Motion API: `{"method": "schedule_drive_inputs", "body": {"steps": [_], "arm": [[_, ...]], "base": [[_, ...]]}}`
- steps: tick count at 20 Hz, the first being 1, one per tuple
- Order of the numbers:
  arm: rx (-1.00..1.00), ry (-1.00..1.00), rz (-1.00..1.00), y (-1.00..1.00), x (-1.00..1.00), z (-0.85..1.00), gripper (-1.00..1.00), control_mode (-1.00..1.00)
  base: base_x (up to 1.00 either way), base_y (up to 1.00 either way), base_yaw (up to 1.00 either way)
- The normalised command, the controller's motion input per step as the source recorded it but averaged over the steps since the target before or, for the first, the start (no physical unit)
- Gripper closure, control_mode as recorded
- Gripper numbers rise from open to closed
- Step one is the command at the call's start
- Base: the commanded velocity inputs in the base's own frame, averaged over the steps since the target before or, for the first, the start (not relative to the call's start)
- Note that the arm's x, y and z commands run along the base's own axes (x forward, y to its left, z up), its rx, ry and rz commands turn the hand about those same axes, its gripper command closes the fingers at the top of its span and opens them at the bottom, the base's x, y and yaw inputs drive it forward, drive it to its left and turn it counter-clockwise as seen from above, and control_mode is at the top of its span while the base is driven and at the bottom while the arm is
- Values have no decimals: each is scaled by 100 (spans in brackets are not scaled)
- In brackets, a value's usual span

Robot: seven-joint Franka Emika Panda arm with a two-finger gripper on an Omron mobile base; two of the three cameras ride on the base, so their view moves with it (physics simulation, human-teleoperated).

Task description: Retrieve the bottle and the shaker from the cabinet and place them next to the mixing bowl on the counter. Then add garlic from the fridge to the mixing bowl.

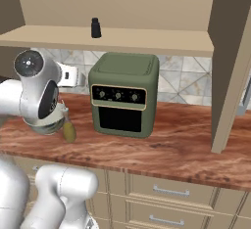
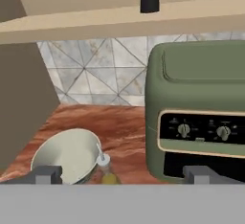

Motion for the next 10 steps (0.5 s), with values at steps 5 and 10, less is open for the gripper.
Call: {"method": "schedule_drive_inputs", "body": {"steps": [5, 10], "arm": [[0, -22, -6, -6, -2, 87, -100, -100], [0, -19, -9, 0, 18, 79, -100, -100]], "base": [[0, 0, 0], [0, 0, 0]]}}
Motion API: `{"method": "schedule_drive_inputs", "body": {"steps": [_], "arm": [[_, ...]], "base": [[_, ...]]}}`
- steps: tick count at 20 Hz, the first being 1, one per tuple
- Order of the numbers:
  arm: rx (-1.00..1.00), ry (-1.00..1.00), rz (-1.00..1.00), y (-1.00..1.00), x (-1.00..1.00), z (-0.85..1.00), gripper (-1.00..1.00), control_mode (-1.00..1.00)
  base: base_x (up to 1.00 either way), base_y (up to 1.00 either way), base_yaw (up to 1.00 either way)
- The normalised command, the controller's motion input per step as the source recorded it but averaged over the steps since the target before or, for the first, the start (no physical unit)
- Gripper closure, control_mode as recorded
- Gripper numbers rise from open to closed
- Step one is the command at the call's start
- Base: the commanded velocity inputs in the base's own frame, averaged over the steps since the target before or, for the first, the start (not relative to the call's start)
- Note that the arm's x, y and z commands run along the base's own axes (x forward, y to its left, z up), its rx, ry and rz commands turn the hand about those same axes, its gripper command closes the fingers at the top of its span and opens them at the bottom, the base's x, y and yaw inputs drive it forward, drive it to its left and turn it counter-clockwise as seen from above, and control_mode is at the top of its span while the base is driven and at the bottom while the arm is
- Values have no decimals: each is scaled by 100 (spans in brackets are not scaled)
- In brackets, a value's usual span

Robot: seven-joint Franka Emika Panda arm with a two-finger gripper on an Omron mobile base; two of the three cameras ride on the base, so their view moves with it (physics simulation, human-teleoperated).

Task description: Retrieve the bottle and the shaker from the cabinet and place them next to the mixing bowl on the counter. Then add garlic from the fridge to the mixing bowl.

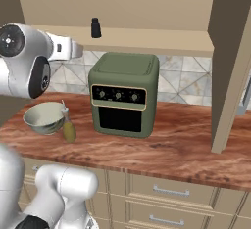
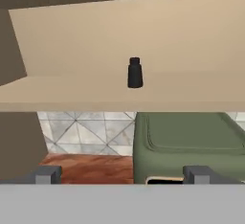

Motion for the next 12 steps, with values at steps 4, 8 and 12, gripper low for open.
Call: {"method": "schedule_drive_inputs", "body": {"steps": [4, 8, 12], "arm": [[2, -4, -10, 0, 26, 46, -100, -100], [4, -2, -1, -4, 48, 3, -100, -100], [0, 6, 9, 0, 56, 0, -100, -100]], "base": [[0, 0, 0], [0, 0, 0], [0, 0, 0]]}}
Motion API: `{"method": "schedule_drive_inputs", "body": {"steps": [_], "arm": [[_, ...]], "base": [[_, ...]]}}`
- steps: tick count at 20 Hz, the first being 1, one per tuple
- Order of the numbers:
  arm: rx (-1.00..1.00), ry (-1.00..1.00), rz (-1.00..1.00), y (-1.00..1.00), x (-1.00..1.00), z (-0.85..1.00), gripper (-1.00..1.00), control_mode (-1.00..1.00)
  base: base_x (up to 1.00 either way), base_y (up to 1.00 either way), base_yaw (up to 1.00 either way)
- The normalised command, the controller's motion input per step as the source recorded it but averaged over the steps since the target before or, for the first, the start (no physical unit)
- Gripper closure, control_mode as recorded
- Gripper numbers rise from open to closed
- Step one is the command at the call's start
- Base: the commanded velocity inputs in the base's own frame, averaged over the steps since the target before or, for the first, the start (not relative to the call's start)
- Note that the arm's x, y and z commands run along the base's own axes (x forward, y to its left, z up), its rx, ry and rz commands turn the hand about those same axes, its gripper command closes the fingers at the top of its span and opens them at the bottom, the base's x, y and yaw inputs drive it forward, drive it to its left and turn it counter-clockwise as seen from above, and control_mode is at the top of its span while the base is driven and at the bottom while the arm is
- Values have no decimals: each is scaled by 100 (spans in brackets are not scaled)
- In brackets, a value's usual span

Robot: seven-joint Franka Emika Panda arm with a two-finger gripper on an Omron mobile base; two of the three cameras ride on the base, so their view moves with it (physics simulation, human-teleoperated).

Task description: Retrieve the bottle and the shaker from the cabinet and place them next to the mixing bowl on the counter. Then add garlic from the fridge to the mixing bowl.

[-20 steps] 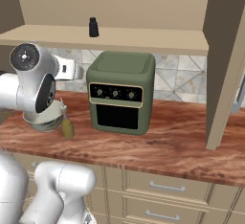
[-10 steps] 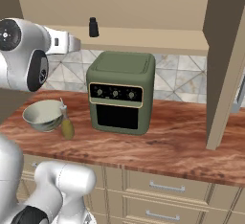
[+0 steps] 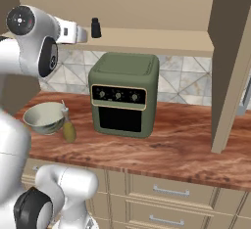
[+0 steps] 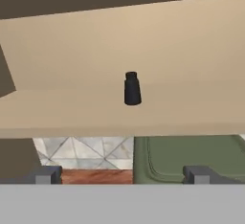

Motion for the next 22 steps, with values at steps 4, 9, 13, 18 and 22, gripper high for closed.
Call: {"method": "schedule_drive_inputs", "body": {"steps": [4, 9, 13, 18, 22], "arm": [[-1, 23, 6, 0, 33, 0, -100, -100], [0, 18, 0, 0, 18, 0, -100, -100], [0, 0, -1, 0, 70, -26, -100, -100], [0, 0, 0, 0, 92, -8, -100, -100], [0, 0, 0, 0, 79, 0, -100, -100]], "base": [[0, 0, 0], [0, 0, 0], [0, 0, 0], [0, 0, 0], [0, 0, 0]]}}
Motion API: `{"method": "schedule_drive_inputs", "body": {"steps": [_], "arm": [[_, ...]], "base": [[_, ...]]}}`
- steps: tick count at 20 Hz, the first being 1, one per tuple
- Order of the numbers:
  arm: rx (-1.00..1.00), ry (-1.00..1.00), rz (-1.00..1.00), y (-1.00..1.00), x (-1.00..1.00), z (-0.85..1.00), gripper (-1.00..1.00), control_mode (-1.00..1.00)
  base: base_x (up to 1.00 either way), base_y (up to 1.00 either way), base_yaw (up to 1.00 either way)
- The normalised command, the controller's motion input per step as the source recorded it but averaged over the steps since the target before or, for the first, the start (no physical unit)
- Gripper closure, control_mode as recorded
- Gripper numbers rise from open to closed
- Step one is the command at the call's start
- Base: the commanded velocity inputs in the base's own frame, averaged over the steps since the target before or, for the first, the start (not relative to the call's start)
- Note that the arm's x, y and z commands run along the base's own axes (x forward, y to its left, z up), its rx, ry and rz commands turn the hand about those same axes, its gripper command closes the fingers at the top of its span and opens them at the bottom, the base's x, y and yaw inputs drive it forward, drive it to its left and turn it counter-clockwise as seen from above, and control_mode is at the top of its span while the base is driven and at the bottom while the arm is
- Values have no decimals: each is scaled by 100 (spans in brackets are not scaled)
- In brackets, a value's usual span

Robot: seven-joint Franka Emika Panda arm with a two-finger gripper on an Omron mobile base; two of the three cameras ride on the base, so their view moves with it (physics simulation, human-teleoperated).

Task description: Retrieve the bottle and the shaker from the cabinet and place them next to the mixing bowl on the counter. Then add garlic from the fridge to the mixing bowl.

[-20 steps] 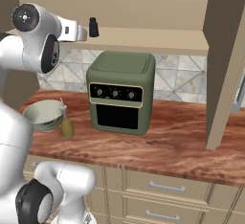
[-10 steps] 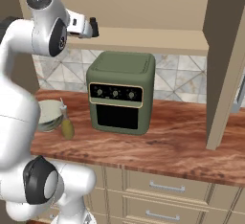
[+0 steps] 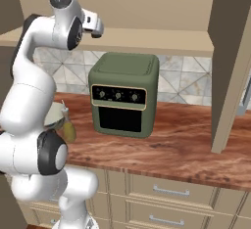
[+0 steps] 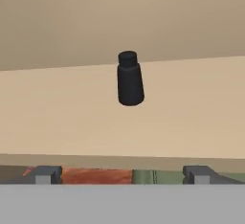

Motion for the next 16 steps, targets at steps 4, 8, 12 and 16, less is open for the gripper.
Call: {"method": "schedule_drive_inputs", "body": {"steps": [4, 8, 12, 16], "arm": [[0, 0, 0, 0, 28, 0, -100, -100], [0, 0, 0, 0, 20, -30, -100, -100], [0, -13, 0, 0, 18, -26, -100, -100], [0, -17, 0, 0, 22, -2, -100, -100]], "base": [[0, 0, 0], [0, 0, 0], [0, 0, 0], [0, 0, 0]]}}
